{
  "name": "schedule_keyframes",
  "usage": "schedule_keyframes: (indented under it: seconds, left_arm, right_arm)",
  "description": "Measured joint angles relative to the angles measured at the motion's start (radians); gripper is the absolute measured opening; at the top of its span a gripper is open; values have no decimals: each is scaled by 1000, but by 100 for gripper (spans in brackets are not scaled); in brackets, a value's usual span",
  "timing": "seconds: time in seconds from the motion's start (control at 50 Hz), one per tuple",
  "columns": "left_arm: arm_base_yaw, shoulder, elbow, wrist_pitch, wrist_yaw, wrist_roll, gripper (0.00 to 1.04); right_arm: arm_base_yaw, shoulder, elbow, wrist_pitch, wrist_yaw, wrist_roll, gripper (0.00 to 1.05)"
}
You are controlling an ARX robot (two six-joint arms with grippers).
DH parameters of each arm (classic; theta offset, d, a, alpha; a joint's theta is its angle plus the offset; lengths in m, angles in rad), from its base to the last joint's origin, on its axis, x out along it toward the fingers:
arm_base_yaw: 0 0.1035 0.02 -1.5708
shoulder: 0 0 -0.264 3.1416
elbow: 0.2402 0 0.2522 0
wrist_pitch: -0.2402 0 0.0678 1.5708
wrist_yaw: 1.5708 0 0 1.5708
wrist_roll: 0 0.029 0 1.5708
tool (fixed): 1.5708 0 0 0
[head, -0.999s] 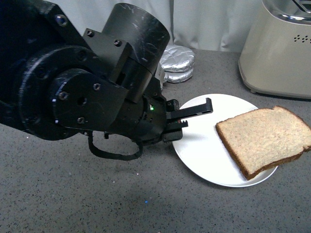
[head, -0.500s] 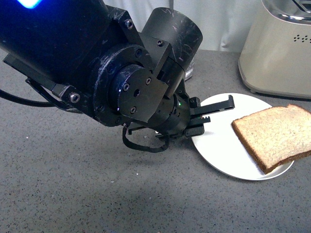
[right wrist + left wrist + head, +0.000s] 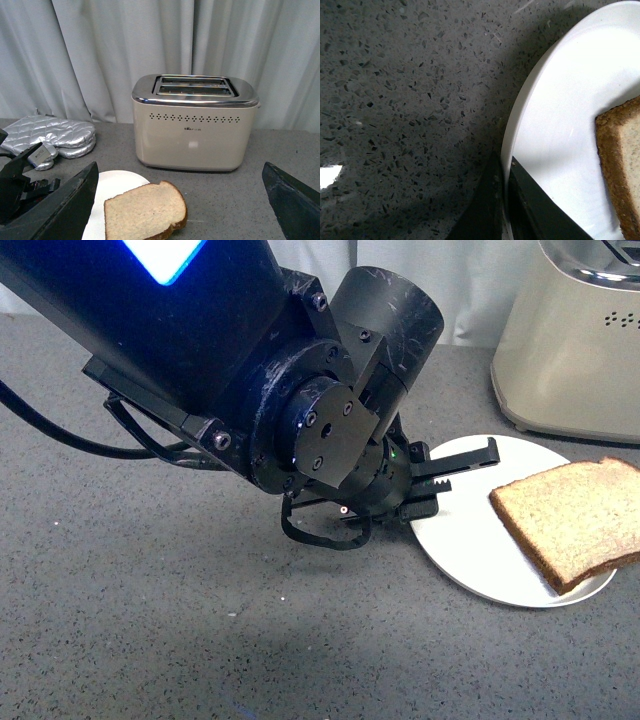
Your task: Put bread into toaster
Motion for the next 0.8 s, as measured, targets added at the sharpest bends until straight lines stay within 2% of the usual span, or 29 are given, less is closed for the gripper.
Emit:
schedule_keyframes:
  seconds: [0.1, 0.12, 0.36, 0.44, 0.62, 0.799]
  left_arm:
    - [-4, 0, 6, -6, 0, -2, 4]
    - [-4, 0, 6, -6, 0, -5, 7]
    - [7, -13, -8, -4, -6, -11, 52]
    - [14, -26, -22, 0, -6, -12, 61]
    - [80, -119, -154, 55, -29, 8, 98]
    - [163, -227, -304, 93, -35, 37, 98]
  right_arm:
    - [0, 0, 0, 0, 0, 0, 95]
    - [0, 0, 0, 0, 0, 0, 95]
    - [0, 0, 0, 0, 0, 0, 95]
    - [0, 0, 0, 0, 0, 0, 95]
    - [0, 0, 0, 0, 0, 0, 95]
    - [0, 0, 0, 0, 0, 0, 95]
